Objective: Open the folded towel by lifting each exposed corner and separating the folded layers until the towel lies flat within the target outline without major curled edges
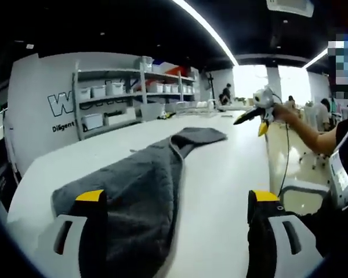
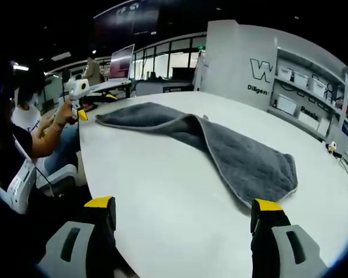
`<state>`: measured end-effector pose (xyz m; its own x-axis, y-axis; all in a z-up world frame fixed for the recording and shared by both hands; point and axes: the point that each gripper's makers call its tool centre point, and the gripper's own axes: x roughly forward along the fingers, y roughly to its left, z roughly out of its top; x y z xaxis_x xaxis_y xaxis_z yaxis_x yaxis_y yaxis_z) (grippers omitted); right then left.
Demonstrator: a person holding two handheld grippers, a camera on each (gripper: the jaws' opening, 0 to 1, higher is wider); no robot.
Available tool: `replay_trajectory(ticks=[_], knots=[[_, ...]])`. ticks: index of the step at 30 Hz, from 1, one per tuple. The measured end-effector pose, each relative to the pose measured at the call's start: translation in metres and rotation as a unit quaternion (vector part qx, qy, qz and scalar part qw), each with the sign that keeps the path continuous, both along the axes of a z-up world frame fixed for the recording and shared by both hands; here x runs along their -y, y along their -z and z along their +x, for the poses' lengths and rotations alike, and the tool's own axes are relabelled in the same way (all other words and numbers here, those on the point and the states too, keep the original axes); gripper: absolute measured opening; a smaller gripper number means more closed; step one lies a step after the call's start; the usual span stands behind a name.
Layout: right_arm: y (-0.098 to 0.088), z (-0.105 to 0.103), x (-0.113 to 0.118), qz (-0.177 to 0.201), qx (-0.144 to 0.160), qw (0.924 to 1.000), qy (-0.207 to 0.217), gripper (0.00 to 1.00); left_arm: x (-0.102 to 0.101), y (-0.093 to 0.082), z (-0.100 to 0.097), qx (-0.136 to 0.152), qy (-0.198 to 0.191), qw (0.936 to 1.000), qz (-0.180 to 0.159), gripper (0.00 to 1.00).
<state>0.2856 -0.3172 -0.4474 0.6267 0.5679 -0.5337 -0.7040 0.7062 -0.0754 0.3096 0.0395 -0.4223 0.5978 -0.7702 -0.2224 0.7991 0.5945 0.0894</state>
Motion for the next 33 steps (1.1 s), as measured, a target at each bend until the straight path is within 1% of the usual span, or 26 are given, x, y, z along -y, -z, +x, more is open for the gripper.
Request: replay_trajectory(ticks=[2,4,7,9,12,14,16,20,23,25,28,31,33], knots=[[-0.002,0.002,-0.002,0.0,0.001,1.0,-0.003,0.99,-0.002,-0.005,0.0,0.004,-0.002,0.9999,-0.015,0.99],[-0.004,0.005,-0.005,0.001,0.006,1.0,-0.006,0.98,-0.002,-0.005,0.001,0.004,-0.005,0.9998,-0.016,0.99],[-0.006,0.008,-0.009,-0.007,0.015,0.9998,-0.005,0.98,-0.003,0.0,-0.001,-0.002,-0.006,1.0,-0.002,0.99],[-0.008,0.011,-0.014,-0.01,0.019,0.9997,-0.01,0.98,-0.003,0.002,-0.002,-0.003,-0.005,1.0,0.001,0.99],[-0.014,0.021,-0.021,-0.009,0.033,0.9994,-0.008,0.96,-0.002,0.004,-0.005,-0.009,0.001,0.9999,0.008,0.99],[-0.016,0.031,-0.023,-0.029,0.046,0.9985,-0.005,0.95,-0.001,0.004,-0.006,-0.009,0.002,0.9999,0.012,0.99],[-0.018,0.039,-0.029,-0.032,0.053,0.9981,-0.003,0.93,0.0,0.004,-0.009,-0.01,0.004,0.9999,0.013,0.99],[-0.02,0.058,-0.045,-0.024,0.068,0.9973,-0.008,0.85,0.003,0.004,-0.014,-0.012,0.008,0.9999,0.01,0.99],[-0.019,0.071,-0.056,-0.032,0.076,0.9965,-0.014,0.8,0.004,0.005,-0.015,-0.012,0.01,0.9997,0.017,0.99],[-0.018,0.079,-0.061,-0.035,0.078,0.9963,-0.015,0.79,0.004,0.004,-0.014,-0.01,0.008,0.9998,0.018,0.99],[-0.019,0.093,-0.072,-0.034,0.085,0.9957,-0.015,0.74,0.005,-0.004,-0.015,-0.005,0.008,0.9999,0.005,0.99],[-0.02,0.104,-0.08,-0.031,0.085,0.9957,-0.018,0.66,0.006,-0.008,-0.017,0.001,0.005,1.0,0.005,0.99],[-0.023,0.112,-0.088,-0.035,0.095,0.9947,-0.016,0.6,0.006,-0.008,-0.017,0.0,0.004,1.0,0.009,0.99]])
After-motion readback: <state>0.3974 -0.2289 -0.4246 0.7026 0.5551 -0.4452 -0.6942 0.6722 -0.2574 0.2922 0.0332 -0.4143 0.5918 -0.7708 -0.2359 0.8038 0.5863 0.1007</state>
